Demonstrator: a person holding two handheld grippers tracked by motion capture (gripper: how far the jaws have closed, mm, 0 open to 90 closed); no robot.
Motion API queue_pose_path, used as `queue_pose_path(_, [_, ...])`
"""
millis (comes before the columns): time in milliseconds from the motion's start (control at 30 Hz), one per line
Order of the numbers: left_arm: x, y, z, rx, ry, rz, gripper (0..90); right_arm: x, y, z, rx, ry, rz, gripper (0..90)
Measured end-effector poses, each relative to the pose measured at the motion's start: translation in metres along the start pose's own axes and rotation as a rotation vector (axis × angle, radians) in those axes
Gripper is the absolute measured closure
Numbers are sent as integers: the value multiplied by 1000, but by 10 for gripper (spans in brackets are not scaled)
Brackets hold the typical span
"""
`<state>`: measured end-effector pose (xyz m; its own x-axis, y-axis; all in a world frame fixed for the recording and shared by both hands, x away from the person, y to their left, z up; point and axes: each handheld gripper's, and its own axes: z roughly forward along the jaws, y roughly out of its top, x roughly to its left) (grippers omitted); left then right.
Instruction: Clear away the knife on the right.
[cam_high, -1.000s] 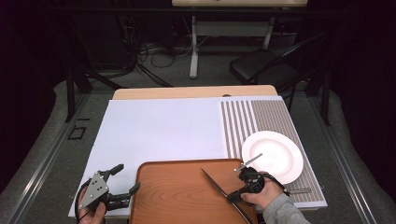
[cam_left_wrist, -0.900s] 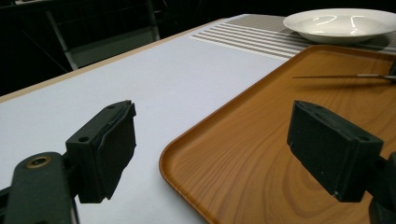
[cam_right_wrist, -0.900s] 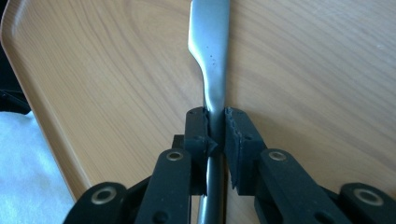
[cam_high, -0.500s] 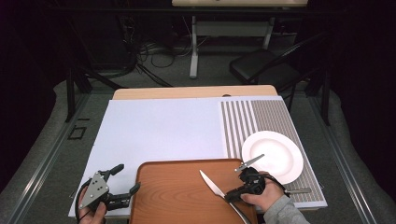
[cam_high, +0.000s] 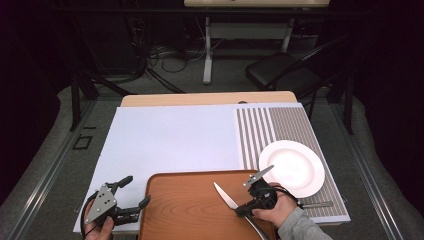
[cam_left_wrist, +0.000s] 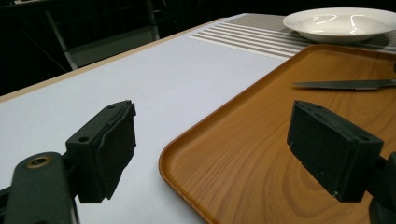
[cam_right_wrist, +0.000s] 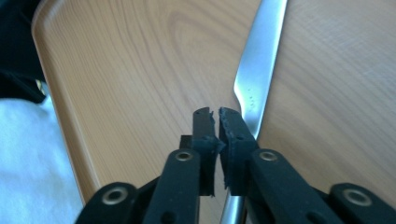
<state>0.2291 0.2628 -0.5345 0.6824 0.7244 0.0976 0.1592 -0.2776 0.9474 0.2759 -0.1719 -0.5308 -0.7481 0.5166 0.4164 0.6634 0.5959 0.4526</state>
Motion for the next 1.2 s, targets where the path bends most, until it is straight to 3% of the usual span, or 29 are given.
queue_pose_path(200, [0,0,-1,0,0,3,157,2,7,7,69,-26,-50,900])
queue_pose_path(400, [1,0,-1,-1,1,4,157,1,11,14,104,-43,-54,900])
queue_pose_path(733, [0,0,-1,1,0,4,157,-2,14,15,92,-42,-52,900])
queue_pose_path(1200, [0,0,0,0,-1,2,157,-10,12,9,76,-70,-13,900])
